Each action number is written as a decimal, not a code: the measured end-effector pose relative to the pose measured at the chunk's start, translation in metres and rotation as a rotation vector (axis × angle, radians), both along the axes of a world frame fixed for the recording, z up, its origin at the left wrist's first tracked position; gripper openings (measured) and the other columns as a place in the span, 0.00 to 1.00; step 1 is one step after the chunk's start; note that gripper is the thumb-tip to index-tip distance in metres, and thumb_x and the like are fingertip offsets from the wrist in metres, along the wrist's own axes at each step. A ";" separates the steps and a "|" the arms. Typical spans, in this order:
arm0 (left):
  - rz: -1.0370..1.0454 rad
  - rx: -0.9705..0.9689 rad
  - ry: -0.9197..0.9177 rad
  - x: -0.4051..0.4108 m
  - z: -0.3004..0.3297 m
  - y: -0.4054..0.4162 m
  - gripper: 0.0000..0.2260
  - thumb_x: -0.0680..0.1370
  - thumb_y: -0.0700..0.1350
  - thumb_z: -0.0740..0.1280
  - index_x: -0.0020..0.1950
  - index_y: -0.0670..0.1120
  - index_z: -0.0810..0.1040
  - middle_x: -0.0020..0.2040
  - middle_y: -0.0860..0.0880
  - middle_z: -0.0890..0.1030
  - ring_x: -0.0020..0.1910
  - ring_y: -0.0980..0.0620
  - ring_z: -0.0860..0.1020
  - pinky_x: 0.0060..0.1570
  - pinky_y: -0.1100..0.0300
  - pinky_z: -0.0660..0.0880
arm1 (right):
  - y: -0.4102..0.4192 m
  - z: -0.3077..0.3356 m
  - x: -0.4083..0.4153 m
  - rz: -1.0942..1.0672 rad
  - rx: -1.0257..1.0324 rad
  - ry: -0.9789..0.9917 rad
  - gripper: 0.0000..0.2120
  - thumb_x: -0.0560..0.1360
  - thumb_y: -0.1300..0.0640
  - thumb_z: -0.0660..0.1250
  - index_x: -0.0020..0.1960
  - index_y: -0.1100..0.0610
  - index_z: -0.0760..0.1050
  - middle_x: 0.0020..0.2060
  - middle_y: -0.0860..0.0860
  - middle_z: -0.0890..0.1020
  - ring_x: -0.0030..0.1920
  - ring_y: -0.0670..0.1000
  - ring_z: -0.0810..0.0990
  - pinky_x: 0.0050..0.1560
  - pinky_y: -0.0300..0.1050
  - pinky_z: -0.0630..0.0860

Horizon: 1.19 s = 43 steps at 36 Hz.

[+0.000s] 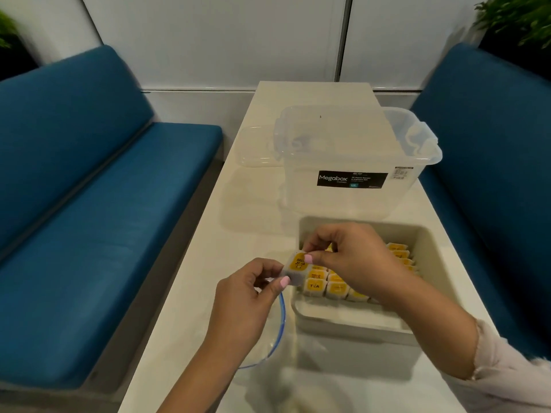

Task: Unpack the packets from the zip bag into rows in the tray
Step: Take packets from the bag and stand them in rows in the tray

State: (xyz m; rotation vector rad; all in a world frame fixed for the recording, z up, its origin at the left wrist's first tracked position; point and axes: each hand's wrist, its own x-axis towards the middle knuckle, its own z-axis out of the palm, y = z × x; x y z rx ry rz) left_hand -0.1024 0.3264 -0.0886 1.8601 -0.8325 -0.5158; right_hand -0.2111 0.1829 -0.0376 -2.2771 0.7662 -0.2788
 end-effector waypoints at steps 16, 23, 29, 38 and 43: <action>-0.172 0.312 -0.483 -0.006 -0.011 -0.006 0.14 0.69 0.56 0.72 0.53 0.61 0.76 0.51 0.66 0.72 0.50 0.63 0.65 0.51 0.68 0.58 | -0.012 -0.033 -0.013 -0.039 -0.253 0.358 0.03 0.73 0.50 0.69 0.46 0.47 0.79 0.43 0.44 0.82 0.43 0.45 0.76 0.39 0.40 0.69; -0.173 0.351 -0.483 -0.007 -0.009 -0.005 0.14 0.70 0.57 0.71 0.55 0.61 0.75 0.56 0.63 0.75 0.52 0.62 0.66 0.57 0.66 0.62 | -0.010 -0.057 -0.005 -0.031 -0.317 0.419 0.05 0.74 0.49 0.68 0.48 0.47 0.80 0.44 0.45 0.82 0.45 0.47 0.78 0.38 0.39 0.67; -0.176 0.371 -0.476 -0.009 -0.006 -0.004 0.14 0.71 0.56 0.70 0.55 0.61 0.75 0.57 0.63 0.75 0.57 0.61 0.68 0.57 0.66 0.61 | -0.008 -0.069 -0.001 -0.044 -0.333 0.441 0.05 0.75 0.49 0.67 0.48 0.46 0.81 0.47 0.46 0.80 0.50 0.49 0.77 0.41 0.40 0.67; -0.180 0.401 -0.455 -0.011 -0.003 -0.005 0.14 0.72 0.57 0.69 0.56 0.62 0.74 0.59 0.63 0.74 0.58 0.61 0.67 0.59 0.65 0.62 | -0.011 -0.078 0.004 -0.093 -0.315 0.434 0.05 0.74 0.49 0.68 0.47 0.46 0.82 0.46 0.46 0.81 0.49 0.49 0.77 0.41 0.40 0.69; -0.177 0.410 -0.449 -0.011 -0.002 -0.005 0.15 0.72 0.57 0.69 0.57 0.61 0.74 0.61 0.63 0.73 0.60 0.61 0.67 0.61 0.65 0.62 | -0.010 -0.080 0.004 -0.097 -0.302 0.445 0.05 0.73 0.48 0.69 0.47 0.46 0.82 0.45 0.46 0.82 0.47 0.48 0.78 0.42 0.41 0.73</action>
